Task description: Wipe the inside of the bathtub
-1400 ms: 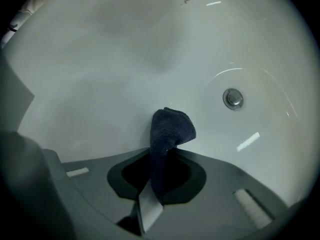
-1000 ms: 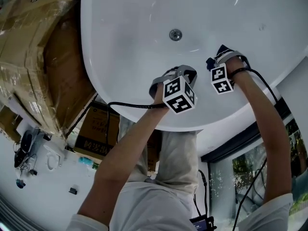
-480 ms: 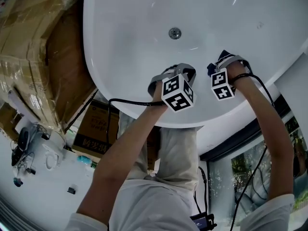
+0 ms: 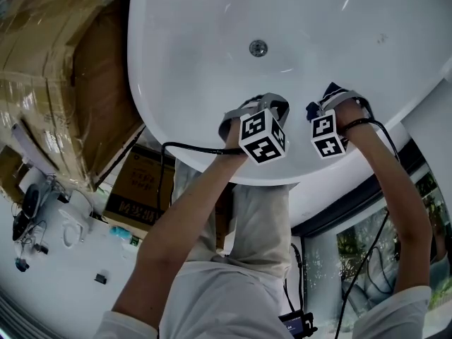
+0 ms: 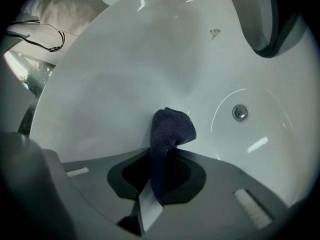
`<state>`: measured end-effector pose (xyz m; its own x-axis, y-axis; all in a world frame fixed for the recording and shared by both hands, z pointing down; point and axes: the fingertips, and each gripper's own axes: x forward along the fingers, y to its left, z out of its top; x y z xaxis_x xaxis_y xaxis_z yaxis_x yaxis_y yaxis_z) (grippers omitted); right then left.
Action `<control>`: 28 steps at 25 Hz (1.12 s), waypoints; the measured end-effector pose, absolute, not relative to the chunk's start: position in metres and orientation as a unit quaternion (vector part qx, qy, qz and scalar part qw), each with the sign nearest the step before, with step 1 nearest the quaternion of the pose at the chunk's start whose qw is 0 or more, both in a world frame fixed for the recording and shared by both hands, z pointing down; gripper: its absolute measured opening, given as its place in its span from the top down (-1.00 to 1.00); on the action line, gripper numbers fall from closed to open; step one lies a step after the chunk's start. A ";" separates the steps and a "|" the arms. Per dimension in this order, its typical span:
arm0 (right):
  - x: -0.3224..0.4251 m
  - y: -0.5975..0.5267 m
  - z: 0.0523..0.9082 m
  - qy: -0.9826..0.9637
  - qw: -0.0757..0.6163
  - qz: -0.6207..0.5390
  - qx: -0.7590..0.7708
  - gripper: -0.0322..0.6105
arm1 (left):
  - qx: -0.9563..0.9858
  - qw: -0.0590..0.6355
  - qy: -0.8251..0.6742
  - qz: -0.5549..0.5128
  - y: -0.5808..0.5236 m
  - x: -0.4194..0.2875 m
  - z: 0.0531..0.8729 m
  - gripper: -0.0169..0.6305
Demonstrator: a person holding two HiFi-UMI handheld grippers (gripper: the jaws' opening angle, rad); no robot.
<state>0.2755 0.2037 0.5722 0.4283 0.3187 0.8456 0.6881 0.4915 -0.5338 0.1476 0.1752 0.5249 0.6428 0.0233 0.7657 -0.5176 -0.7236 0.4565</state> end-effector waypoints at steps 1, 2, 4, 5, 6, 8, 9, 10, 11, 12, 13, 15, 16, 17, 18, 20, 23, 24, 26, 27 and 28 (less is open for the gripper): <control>0.275 0.205 0.569 -0.517 0.691 -0.135 -0.487 0.75 | 0.840 0.341 -0.147 0.396 0.176 0.147 0.524 0.96; 0.276 0.207 0.565 -0.516 0.690 -0.135 -0.488 0.76 | 0.840 0.340 -0.147 0.397 0.177 0.146 0.523 0.96; 0.277 0.210 0.557 -0.515 0.689 -0.138 -0.490 0.75 | 0.840 0.340 -0.148 0.397 0.178 0.145 0.522 0.96; 0.277 0.211 0.554 -0.514 0.689 -0.140 -0.491 0.75 | 0.840 0.339 -0.149 0.397 0.177 0.145 0.521 0.96; 0.277 0.211 0.550 -0.514 0.689 -0.141 -0.491 0.75 | 0.840 0.339 -0.149 0.397 0.177 0.143 0.520 0.96; 0.277 0.214 0.542 -0.513 0.689 -0.142 -0.491 0.76 | 0.840 0.339 -0.150 0.396 0.177 0.141 0.518 0.96; 0.277 0.215 0.538 -0.513 0.689 -0.142 -0.491 0.76 | 0.840 0.338 -0.150 0.396 0.177 0.139 0.517 0.96; 0.278 0.216 0.534 -0.512 0.690 -0.142 -0.491 0.75 | 0.841 0.337 -0.151 0.396 0.176 0.138 0.515 0.96; 0.279 0.216 0.530 -0.510 0.692 -0.142 -0.490 0.75 | 0.841 0.336 -0.152 0.395 0.176 0.137 0.514 0.96; 0.279 0.216 0.527 -0.508 0.695 -0.143 -0.489 0.75 | 0.842 0.336 -0.153 0.394 0.175 0.135 0.513 0.96; 0.280 0.217 0.524 -0.505 0.697 -0.145 -0.488 0.75 | 0.842 0.336 -0.155 0.393 0.174 0.133 0.512 0.96; 0.279 0.219 0.519 -0.507 0.697 -0.153 -0.483 0.75 | 0.841 0.340 -0.160 0.390 0.173 0.128 0.510 0.96; 0.277 0.221 0.516 -0.513 0.694 -0.158 -0.479 0.75 | 0.840 0.342 -0.162 0.389 0.173 0.126 0.509 0.96; 0.275 0.223 0.513 -0.523 0.690 -0.161 -0.473 0.75 | 0.840 0.342 -0.164 0.387 0.172 0.124 0.509 0.96; 0.272 0.225 0.511 -0.535 0.687 -0.162 -0.464 0.75 | 0.841 0.341 -0.165 0.387 0.171 0.122 0.509 0.96; 0.263 0.229 0.509 -0.559 0.682 -0.161 -0.444 0.75 | 0.841 0.337 -0.166 0.389 0.169 0.115 0.511 0.96; 0.244 0.235 0.513 -0.591 0.679 -0.151 -0.410 0.75 | 0.840 0.331 -0.168 0.396 0.166 0.103 0.517 0.96; 0.236 0.237 0.516 -0.603 0.677 -0.144 -0.397 0.75 | 0.839 0.330 -0.169 0.398 0.164 0.099 0.518 0.96; 0.217 0.236 0.523 -0.626 0.675 -0.129 -0.368 0.75 | 0.838 0.329 -0.171 0.400 0.161 0.093 0.521 0.96; 0.207 0.234 0.529 -0.638 0.675 -0.120 -0.350 0.75 | 0.838 0.328 -0.172 0.400 0.159 0.089 0.522 0.96; 0.197 0.231 0.534 -0.650 0.676 -0.108 -0.331 0.75 | 0.838 0.327 -0.174 0.402 0.158 0.086 0.524 0.96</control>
